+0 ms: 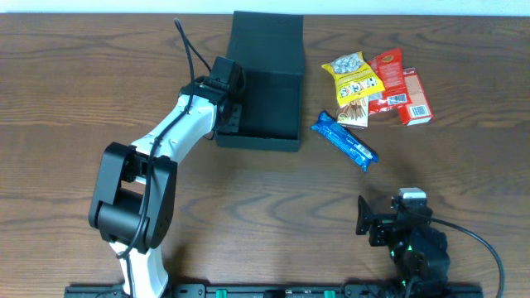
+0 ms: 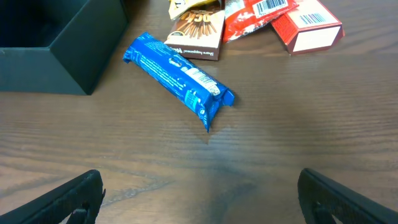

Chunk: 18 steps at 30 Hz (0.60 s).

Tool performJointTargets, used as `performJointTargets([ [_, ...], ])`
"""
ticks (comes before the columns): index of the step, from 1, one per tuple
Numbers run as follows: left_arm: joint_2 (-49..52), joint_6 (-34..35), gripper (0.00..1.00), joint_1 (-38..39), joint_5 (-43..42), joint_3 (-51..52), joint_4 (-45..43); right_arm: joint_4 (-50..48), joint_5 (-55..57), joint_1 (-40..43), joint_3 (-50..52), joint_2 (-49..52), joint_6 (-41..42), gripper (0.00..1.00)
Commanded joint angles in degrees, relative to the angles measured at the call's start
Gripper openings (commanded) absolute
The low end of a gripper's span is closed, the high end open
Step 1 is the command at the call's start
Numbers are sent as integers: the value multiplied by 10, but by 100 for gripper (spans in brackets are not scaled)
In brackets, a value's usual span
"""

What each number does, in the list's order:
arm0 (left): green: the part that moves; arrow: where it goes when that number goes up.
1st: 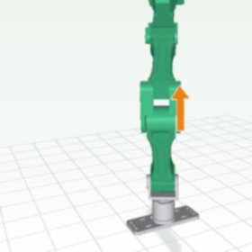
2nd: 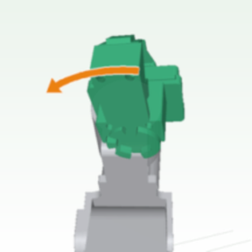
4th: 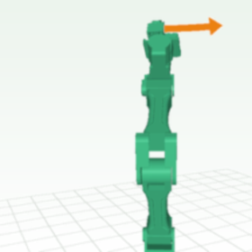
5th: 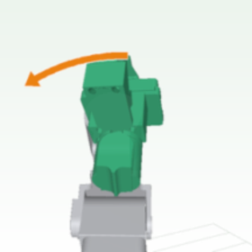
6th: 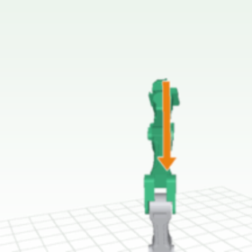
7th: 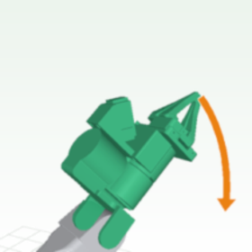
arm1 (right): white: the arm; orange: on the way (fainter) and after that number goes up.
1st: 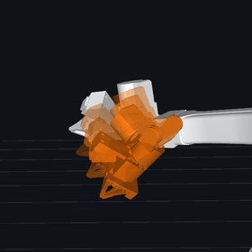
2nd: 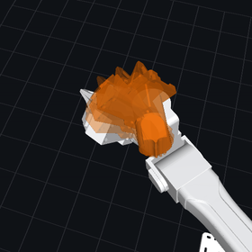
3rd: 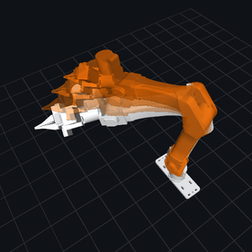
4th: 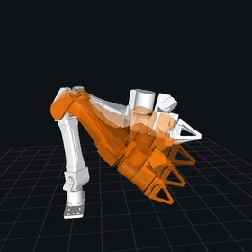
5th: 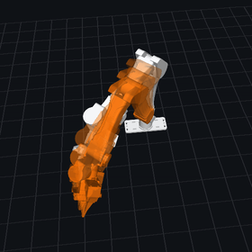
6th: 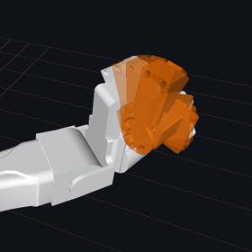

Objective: Pack container

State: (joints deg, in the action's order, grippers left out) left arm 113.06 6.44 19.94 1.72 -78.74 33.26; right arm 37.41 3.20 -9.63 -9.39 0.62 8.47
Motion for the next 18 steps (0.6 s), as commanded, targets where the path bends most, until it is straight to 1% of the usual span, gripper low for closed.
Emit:
performJointTargets([
  [1,0,12,15,0,-29,-1,12,1,2,-5,5,-3,-4,99],
  [2,0,15,8,0,-29,-1,21,1,2,-5,5,-3,-4,99],
  [3,0,14,6,0,-28,-1,26,1,2,-5,5,-3,-4,99],
  [8,0,12,6,1,-29,-1,68,1,2,-5,5,-3,-4,99],
  [10,0,-1,6,7,-28,-1,85,1,2,-5,5,-3,-4,99],
  [13,0,-2,6,22,-29,-1,105,1,2,-5,5,-3,-4,99],
  [16,0,13,6,41,-28,-1,124,1,2,-5,5,-3,-4,99],
  [18,0,48,6,53,-29,-1,136,1,2,-5,5,-3,-4,99],
])
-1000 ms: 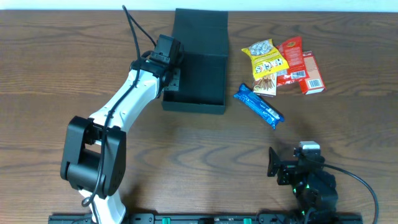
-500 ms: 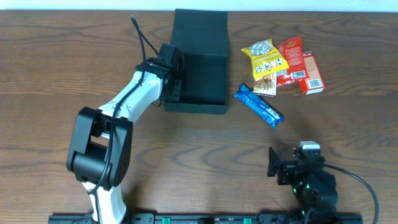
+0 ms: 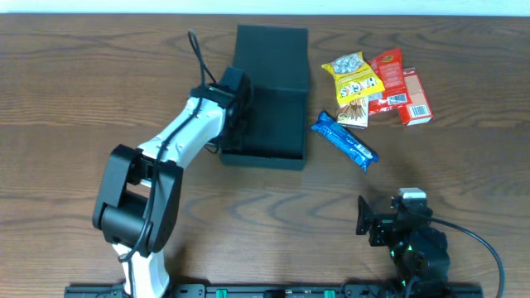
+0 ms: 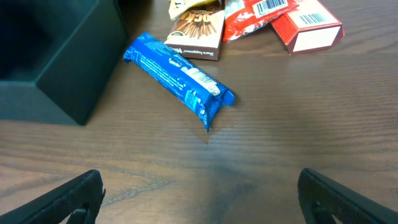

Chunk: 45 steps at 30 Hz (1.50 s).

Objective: Pack container
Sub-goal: 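Lift the left gripper away and park it behind the box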

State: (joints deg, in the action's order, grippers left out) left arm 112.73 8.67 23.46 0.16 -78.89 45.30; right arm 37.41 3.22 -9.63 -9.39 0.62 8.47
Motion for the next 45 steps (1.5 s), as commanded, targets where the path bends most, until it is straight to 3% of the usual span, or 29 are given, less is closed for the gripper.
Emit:
performJointTargets([
  [1,3,43,6,21,-13,1,20,1,2,-5,5,-3,-4,99],
  [11,3,150,6,28,-19,1,61,1,2,-5,5,-3,-4,99],
  [17,3,151,6,28,-19,1,50,1,2,-5,5,-3,-4,99],
  [18,3,151,29,28,-24,1,50,1,2,-5,5,-3,-4,99],
  [24,-39,145,42,20,-30,-26,48,1,2,-5,5,-3,-4,99],
  [28,-106,132,60,10,-3,-79,38,1,2,-5,5,-3,-4,99],
  [32,-173,104,68,-1,51,-127,1,1,2,-5,5,-3,-4,99],
  [37,-235,81,80,-33,127,-139,-108,1,2,-5,5,-3,-4,99],
  [45,-215,2,82,-76,133,-139,-155,1,2,-5,5,-3,-4,99],
])
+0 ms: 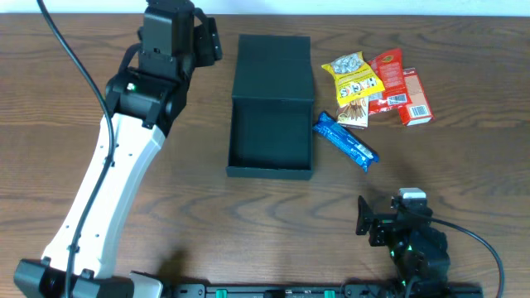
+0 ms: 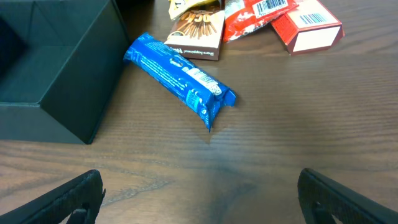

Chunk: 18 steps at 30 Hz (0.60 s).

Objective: Pack container
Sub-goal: 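Lift the left gripper away and park it behind the box, then reach the right gripper down to the blue snack bar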

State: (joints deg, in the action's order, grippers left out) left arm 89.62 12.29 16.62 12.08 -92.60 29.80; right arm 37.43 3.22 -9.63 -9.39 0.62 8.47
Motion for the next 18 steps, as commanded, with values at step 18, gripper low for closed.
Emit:
performJointTargets([
  [18,59,-111,88,-10,-47,-1,77,-330,39,21,-6,17,402,99],
])
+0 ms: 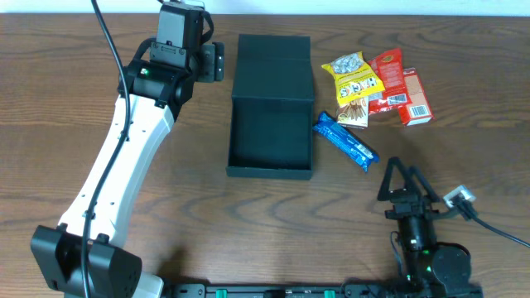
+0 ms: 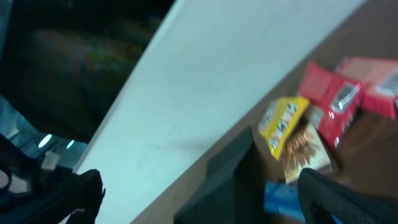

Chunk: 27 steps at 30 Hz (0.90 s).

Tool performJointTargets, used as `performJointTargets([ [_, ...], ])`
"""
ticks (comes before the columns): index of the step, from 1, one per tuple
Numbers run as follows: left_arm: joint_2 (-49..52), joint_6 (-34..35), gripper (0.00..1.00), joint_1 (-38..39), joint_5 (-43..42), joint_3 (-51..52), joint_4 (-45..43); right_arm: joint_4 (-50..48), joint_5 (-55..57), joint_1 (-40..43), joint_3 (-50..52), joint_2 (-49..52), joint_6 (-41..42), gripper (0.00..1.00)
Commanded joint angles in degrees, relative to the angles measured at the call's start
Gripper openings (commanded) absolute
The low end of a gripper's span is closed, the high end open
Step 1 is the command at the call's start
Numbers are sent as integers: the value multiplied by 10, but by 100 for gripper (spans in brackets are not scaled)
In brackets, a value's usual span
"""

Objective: Pack container
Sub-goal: 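Reach the right gripper down to the blue snack bar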

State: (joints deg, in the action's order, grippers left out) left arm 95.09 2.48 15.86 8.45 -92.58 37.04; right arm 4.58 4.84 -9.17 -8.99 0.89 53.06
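Note:
The black container (image 1: 271, 157) lies open in mid-table, its lid (image 1: 273, 54) folded back behind it. A blue snack bar (image 1: 344, 142) rests just off its right wall. Further back right are a yellow bag (image 1: 354, 76), a brown stick box (image 1: 354, 111), a red packet (image 1: 387, 70) and a red carton (image 1: 416, 99). My left gripper (image 1: 214, 62) hovers beside the lid's left edge, looking open and empty. My right gripper (image 1: 403, 178) is raised near the front right, open and empty; its blurred wrist view catches the container (image 2: 230, 180) and yellow bag (image 2: 283, 121).
The white left arm stretches diagonally over the table's left half. A pale wall (image 2: 186, 93) lies beyond the far table edge. Bare wood lies in front of the container and between it and the right arm.
My right arm has risen from its low rest at the front and tilted, so its camera now looks toward the far edge. The left gripper has moved slightly toward the lid. The container has stayed put.
My left gripper was first at the container's left wall, with the box skewed and left of the snacks. The box then stood further right. Later it sat straight, close to the blue bar, with the left gripper off at the far left. Now the right arm is up.

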Motion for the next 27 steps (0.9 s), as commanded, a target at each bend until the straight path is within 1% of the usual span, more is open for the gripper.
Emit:
performJointTargets([
  [1,4,-12,88,-2,-10,-2,5,0,12,26,-18,30,-54,99],
  [5,4,-12,88,-2,-10,-2,5,5,-85,71,-84,153,-132,99],
  [9,4,-12,88,-2,-10,-2,5,73,-200,113,-216,344,-274,99],
  [11,4,-12,88,-2,-10,-2,9,142,-234,122,-314,465,-367,99],
  [12,4,-12,88,-2,-10,-2,16,216,-235,121,-397,556,-441,99],
  [15,4,-12,89,-2,-10,-1,26,334,-227,121,-533,707,-585,99],
  [16,5,-12,89,-2,-10,0,30,362,-212,121,-568,747,-612,99],
  [18,5,-12,89,-2,-10,0,35,406,-192,119,-626,820,-660,99],
  [21,6,-12,89,-2,-10,0,43,449,-180,105,-679,908,-706,99],
  [22,7,-11,89,-2,-10,0,47,470,-165,90,-694,951,-724,97],
  [26,11,-8,90,-2,-10,0,53,484,-97,40,-697,1014,-750,99],
  [27,12,-8,92,-2,-10,0,54,484,-83,28,-697,1024,-757,99],
])
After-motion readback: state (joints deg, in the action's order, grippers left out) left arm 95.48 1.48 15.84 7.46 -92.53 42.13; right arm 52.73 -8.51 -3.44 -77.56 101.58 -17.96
